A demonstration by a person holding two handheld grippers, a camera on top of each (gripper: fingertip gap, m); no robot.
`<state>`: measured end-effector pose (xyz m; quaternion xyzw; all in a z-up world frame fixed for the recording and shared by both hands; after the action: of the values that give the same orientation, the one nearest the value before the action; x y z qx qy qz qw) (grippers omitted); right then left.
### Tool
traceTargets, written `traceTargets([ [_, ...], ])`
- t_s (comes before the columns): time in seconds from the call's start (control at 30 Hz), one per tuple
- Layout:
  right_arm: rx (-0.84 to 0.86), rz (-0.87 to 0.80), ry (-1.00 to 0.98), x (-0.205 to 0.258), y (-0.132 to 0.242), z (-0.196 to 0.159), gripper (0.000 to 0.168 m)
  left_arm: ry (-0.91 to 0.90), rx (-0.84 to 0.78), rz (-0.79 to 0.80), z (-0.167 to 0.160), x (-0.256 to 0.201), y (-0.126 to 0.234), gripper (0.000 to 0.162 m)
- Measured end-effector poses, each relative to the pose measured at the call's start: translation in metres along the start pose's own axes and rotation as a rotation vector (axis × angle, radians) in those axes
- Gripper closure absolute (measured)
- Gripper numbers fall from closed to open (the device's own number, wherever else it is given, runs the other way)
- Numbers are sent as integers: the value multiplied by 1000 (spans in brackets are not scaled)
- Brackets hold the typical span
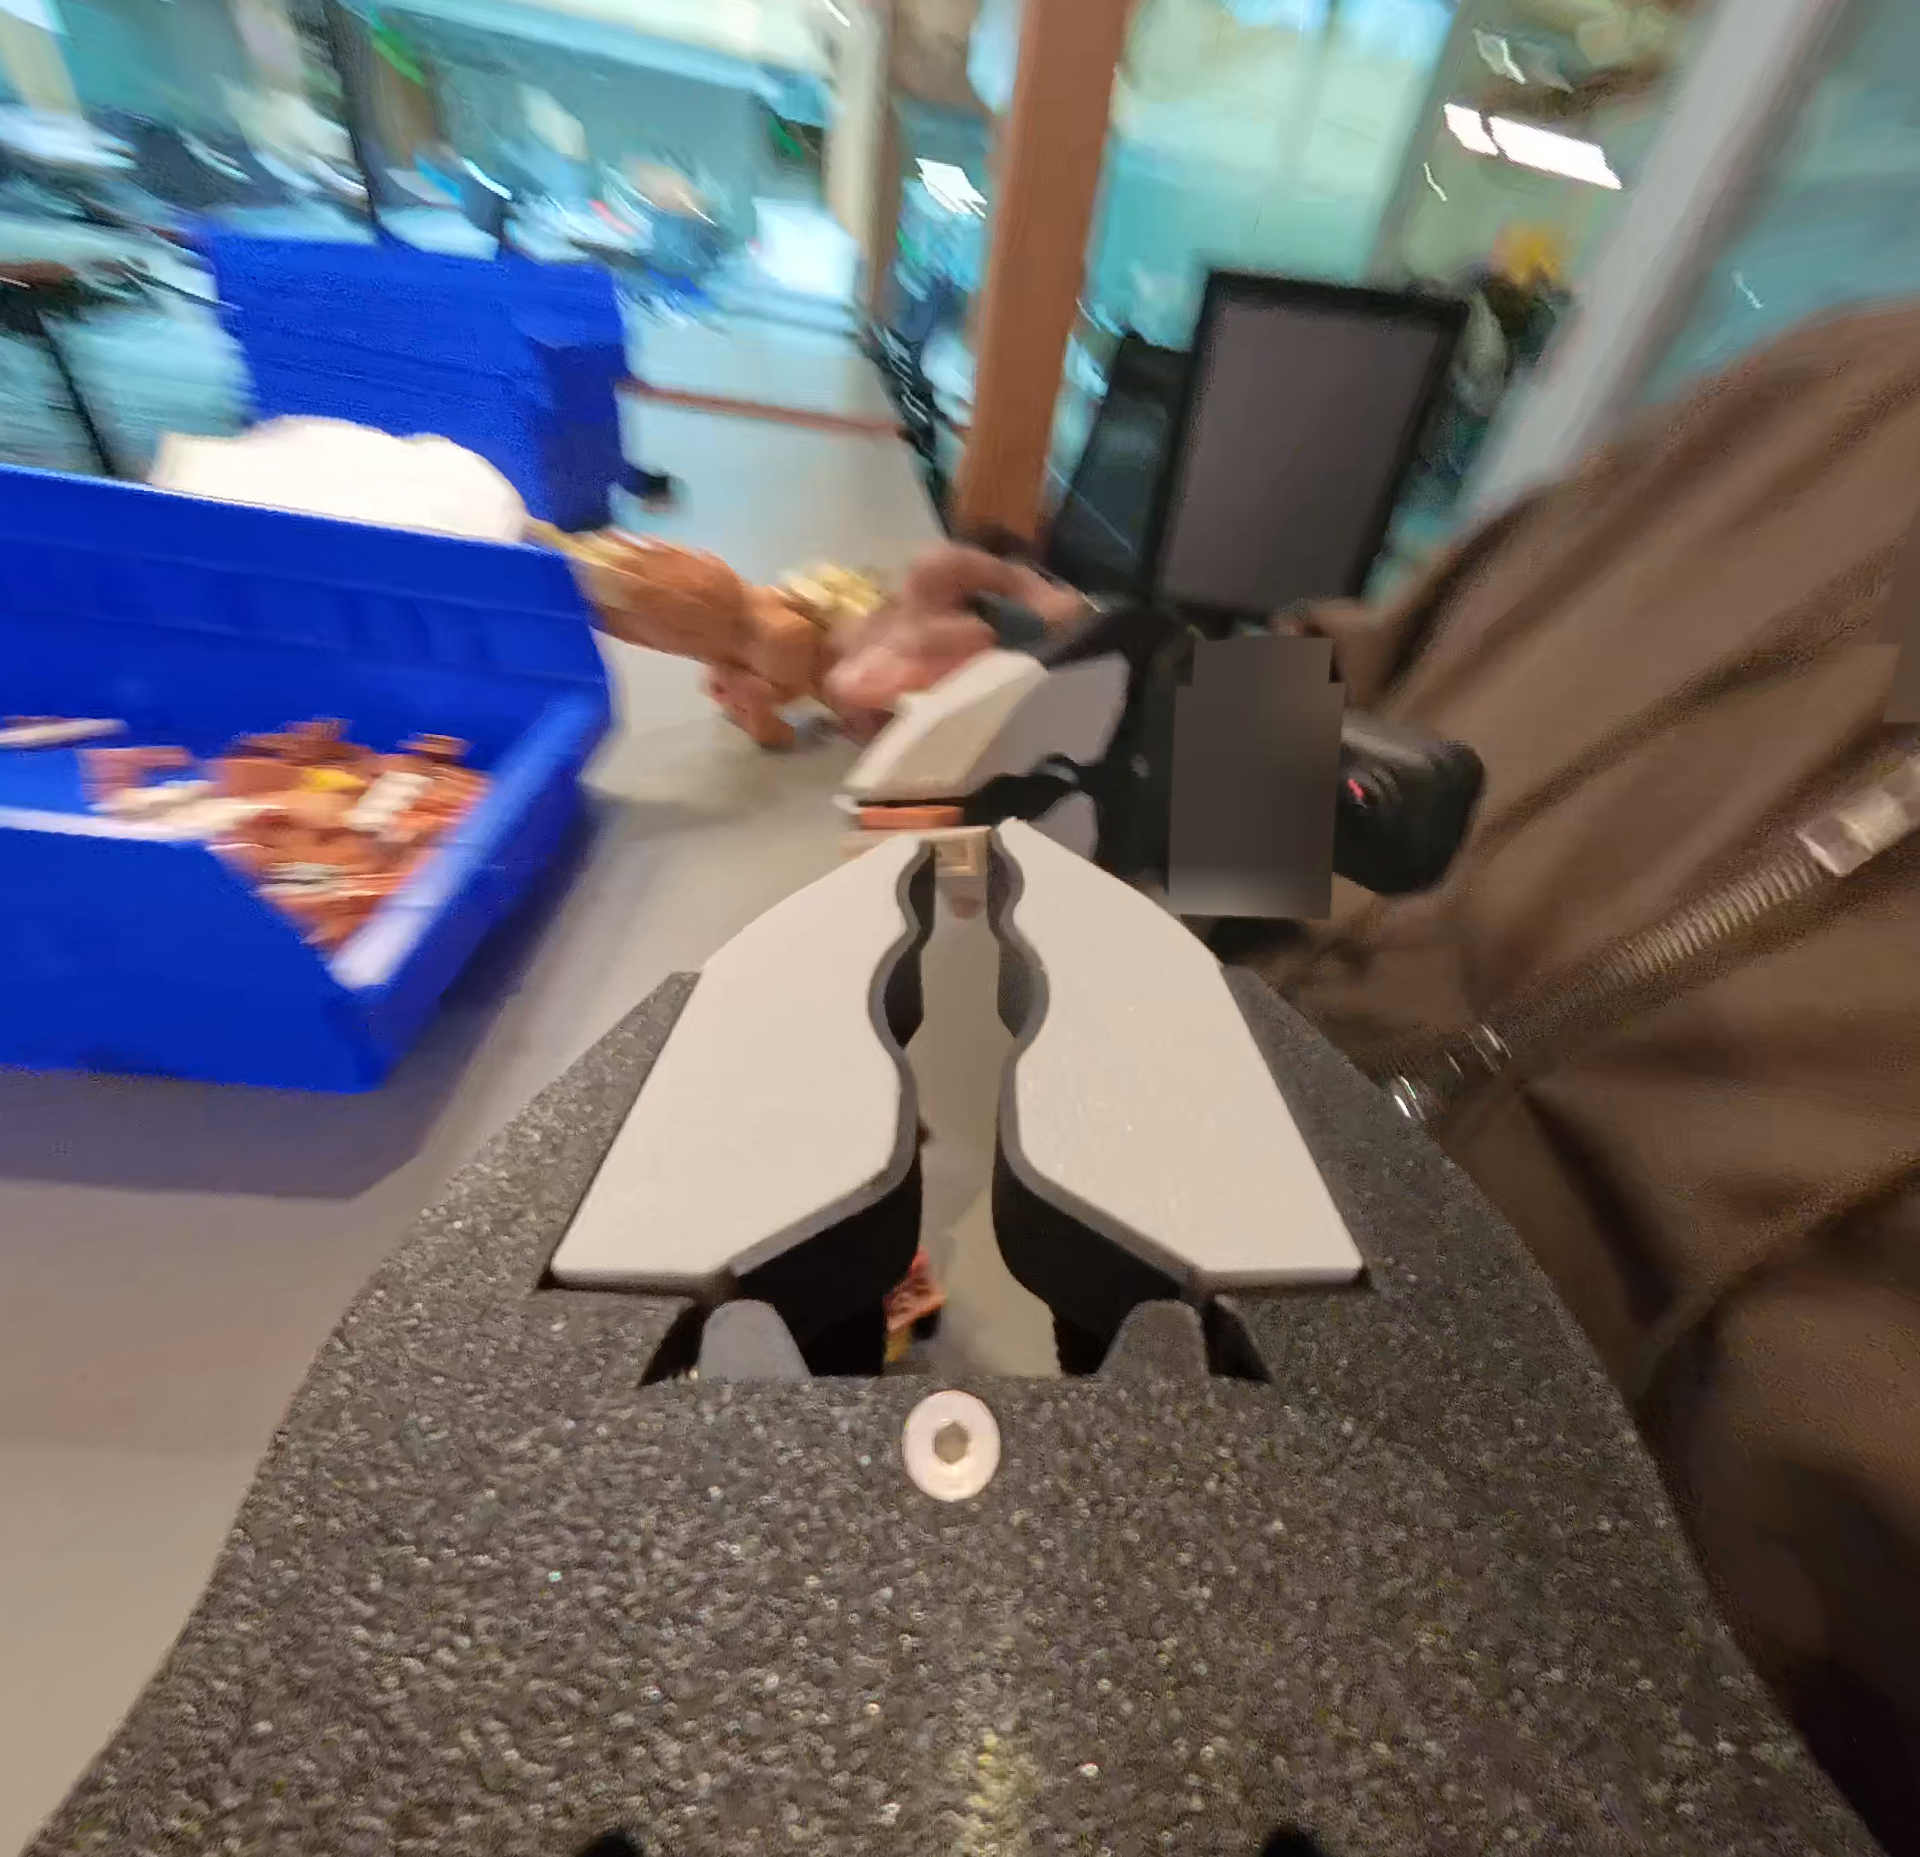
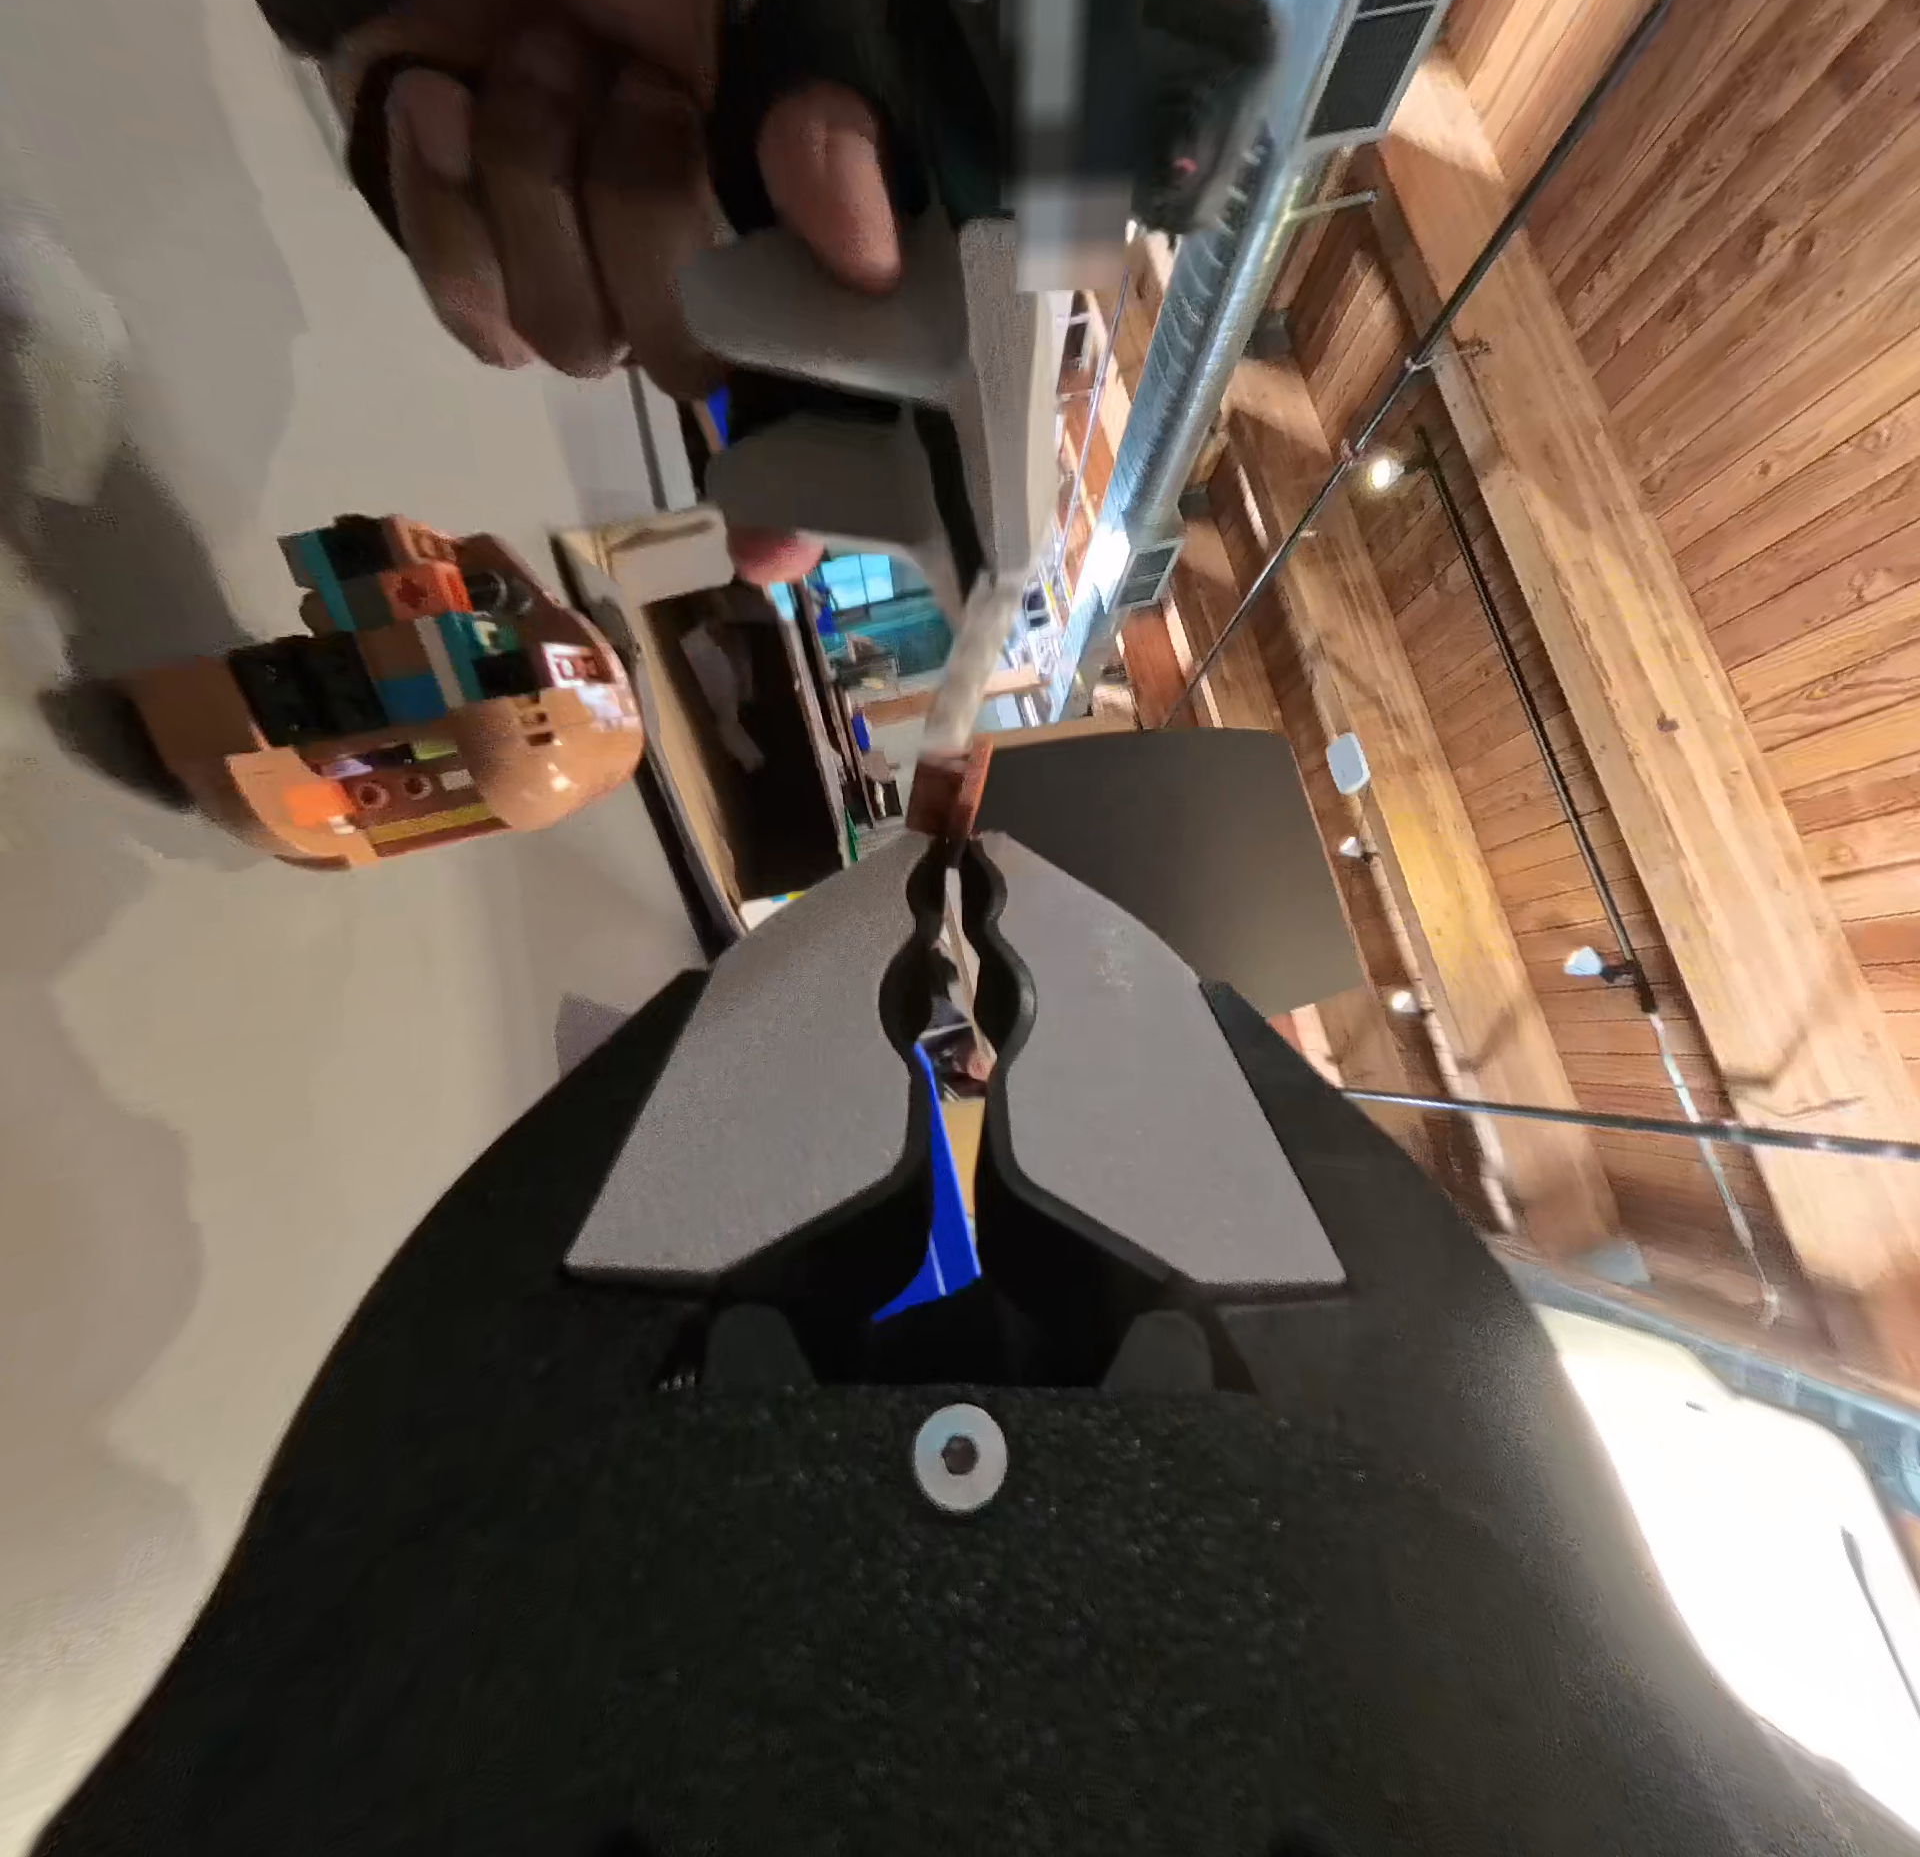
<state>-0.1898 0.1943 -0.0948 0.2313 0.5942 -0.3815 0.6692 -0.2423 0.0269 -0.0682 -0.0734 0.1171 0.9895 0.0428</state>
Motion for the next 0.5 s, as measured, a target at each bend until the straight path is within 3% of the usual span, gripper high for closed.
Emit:
traceTargets([
  [0.13,-7,-8,-125,-10,5,-16,167,52,-162,58,7,9,37,153],
  [0.27,-8,-12,-86,-5,3,-11,166,51,-73,4,3,4,16,152],
  [0.4,20,-21,-108,-8,1,-16,166,57,-86,-5,2,5,11,152],
  [0.5,163,-13,-143,-12,-15,-33,166,67,-115,-3,3,6,11,152],
])
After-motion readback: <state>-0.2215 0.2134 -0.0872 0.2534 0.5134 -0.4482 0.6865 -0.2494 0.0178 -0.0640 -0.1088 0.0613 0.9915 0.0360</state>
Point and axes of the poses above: each gripper's, where its closed fingertips meet, y back along the fingers, z out of its top, x = y × z across the jaws, the point moved 9 cm from there along y, back along the fingers, and after that the axes turned 9 degrees about x, right-handed, at the moved point
